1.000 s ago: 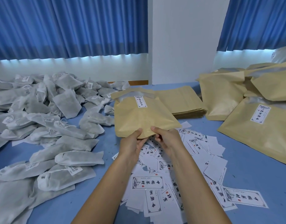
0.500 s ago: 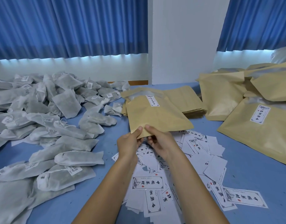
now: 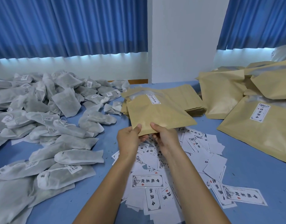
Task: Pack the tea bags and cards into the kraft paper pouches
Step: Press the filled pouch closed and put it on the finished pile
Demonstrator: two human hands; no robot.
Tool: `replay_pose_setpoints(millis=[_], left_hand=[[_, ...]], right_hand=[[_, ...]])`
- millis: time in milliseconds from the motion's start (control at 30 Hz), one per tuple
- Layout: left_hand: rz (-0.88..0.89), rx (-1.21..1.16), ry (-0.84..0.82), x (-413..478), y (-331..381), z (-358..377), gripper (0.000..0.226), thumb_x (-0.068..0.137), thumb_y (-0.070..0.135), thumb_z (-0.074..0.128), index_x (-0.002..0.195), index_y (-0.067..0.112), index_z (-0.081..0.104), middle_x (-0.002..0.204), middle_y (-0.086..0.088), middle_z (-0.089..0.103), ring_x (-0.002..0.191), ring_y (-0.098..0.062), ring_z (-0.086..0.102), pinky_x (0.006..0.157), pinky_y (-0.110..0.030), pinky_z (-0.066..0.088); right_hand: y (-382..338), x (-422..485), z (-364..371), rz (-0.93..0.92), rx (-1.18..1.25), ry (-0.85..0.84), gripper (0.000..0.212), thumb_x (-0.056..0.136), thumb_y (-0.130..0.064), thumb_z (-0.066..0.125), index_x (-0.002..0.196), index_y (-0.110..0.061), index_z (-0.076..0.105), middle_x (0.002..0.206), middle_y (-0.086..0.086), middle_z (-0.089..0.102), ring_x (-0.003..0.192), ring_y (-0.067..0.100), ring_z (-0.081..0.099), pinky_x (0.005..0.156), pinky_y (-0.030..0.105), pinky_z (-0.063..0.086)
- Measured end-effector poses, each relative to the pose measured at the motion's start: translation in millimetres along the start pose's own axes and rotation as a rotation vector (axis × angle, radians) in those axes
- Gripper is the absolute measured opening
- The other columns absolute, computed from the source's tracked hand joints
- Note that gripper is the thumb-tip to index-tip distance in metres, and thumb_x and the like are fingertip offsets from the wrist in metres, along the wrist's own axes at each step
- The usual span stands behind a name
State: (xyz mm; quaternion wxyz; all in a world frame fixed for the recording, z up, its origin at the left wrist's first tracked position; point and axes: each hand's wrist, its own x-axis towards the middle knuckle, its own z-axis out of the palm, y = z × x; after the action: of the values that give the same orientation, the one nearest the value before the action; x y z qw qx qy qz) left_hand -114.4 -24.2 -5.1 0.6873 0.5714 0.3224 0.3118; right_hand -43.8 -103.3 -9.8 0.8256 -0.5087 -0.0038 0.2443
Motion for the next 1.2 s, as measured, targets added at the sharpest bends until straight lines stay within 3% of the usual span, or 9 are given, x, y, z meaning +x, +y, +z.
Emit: replay_pose_setpoints(millis=[200,367,533,733,833,900,1067,1200], left_hand=[[0.009,0.005,0.007,-1,2,-1,0.020,0.093,0.012,0.059,0.077,0.003,0.065,0.058,-0.008,0.068,0.048,-0.016,0.066,0.047,-0.019,0.052],[0.002,-0.011,0.016,-1,7,-6,0.019,0.093,0.011,0.058,0.077,0.002,0.064,0.051,-0.005,0.066,0.043,-0.012,0.064,0.043,-0.016,0.049],[0.019,-0.004,0.022,-1,7,-6,0.018,0.094,0.012,0.057,0.079,0.004,0.065,0.055,-0.006,0.068,0.045,-0.013,0.064,0.045,-0.016,0.050],[0.018,-0.010,0.011,-1,7,-6,0.018,0.094,0.012,0.058,0.078,0.005,0.065,0.057,-0.006,0.068,0.046,-0.012,0.064,0.047,-0.018,0.052],[0.025,-0.005,0.012,-1,7,-6,0.018,0.094,0.012,0.057,0.080,0.004,0.065,0.057,-0.005,0.068,0.045,-0.012,0.064,0.049,-0.018,0.053],[0.028,-0.008,0.025,1,8,-9,0.018,0.094,0.012,0.057,0.079,0.003,0.064,0.053,-0.004,0.067,0.043,-0.011,0.062,0.046,-0.017,0.052],[0.032,-0.009,0.020,3,10,-12,0.018,0.094,0.011,0.057,0.079,0.004,0.064,0.053,-0.003,0.067,0.043,-0.011,0.062,0.045,-0.017,0.050],[0.071,-0.026,0.051,8,9,-17,0.018,0.094,0.010,0.056,0.078,0.006,0.063,0.049,0.002,0.065,0.042,-0.010,0.061,0.042,-0.015,0.047]], right_hand=[[-6,1,-7,-0.004,0.000,-0.018,0.015,0.082,-0.002,0.072,0.094,-0.003,0.063,0.081,0.006,0.066,0.064,0.014,0.059,0.050,0.018,0.047],[-11,6,-14,-0.053,-0.043,0.060,0.014,0.078,0.002,0.074,0.080,-0.005,0.062,0.065,0.004,0.059,0.043,0.006,0.048,0.043,0.015,0.041],[-14,5,-15,-0.011,0.046,0.019,0.020,0.081,0.001,0.072,0.097,-0.002,0.062,0.081,0.006,0.063,0.061,0.013,0.055,0.045,0.015,0.045],[-20,8,-22,-0.038,0.008,0.073,0.016,0.081,0.003,0.071,0.092,0.000,0.060,0.072,0.007,0.060,0.052,0.012,0.047,0.042,0.015,0.040],[-20,9,-23,-0.021,0.089,0.079,0.026,0.082,0.003,0.069,0.105,-0.002,0.059,0.088,0.006,0.064,0.065,0.014,0.057,0.050,0.017,0.046],[-22,13,-27,-0.037,0.114,0.133,0.021,0.082,0.001,0.071,0.100,-0.005,0.060,0.090,0.004,0.064,0.070,0.013,0.059,0.051,0.016,0.049],[-23,17,-32,-0.062,0.052,0.168,0.015,0.081,0.001,0.072,0.090,-0.006,0.061,0.083,0.007,0.062,0.058,0.014,0.049,0.044,0.016,0.040],[-20,16,-29,-0.021,0.137,0.191,0.008,0.092,-0.013,0.062,0.094,-0.007,0.058,0.082,0.005,0.058,0.059,0.013,0.053,0.046,0.017,0.050]])
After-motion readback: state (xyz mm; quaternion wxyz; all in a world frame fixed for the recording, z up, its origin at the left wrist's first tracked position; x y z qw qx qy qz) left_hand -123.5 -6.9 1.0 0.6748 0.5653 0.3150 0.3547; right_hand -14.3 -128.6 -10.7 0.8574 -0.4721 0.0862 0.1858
